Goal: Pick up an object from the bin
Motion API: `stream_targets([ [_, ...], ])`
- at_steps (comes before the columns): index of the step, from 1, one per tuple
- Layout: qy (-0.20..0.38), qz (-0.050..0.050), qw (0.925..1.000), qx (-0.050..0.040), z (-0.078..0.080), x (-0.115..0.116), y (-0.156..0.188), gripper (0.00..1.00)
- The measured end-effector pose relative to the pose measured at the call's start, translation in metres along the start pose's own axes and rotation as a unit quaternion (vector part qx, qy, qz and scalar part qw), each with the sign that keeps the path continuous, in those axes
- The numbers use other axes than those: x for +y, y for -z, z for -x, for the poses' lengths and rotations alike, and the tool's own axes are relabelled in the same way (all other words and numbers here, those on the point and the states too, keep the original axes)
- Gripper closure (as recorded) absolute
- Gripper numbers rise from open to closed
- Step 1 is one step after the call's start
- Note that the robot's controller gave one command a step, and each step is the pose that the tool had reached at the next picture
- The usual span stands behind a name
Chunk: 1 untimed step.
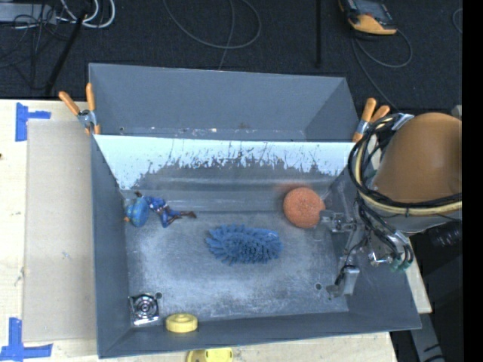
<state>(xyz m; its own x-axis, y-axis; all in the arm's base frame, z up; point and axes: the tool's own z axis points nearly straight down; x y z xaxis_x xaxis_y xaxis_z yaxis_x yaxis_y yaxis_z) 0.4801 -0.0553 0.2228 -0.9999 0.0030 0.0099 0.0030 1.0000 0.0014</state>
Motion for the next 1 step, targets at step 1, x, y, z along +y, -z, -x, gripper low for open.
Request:
stream_targets([
  [1,0.001,0.0,1.0,-0.0042,0.0015,0.0003,0.0043,0.0],
])
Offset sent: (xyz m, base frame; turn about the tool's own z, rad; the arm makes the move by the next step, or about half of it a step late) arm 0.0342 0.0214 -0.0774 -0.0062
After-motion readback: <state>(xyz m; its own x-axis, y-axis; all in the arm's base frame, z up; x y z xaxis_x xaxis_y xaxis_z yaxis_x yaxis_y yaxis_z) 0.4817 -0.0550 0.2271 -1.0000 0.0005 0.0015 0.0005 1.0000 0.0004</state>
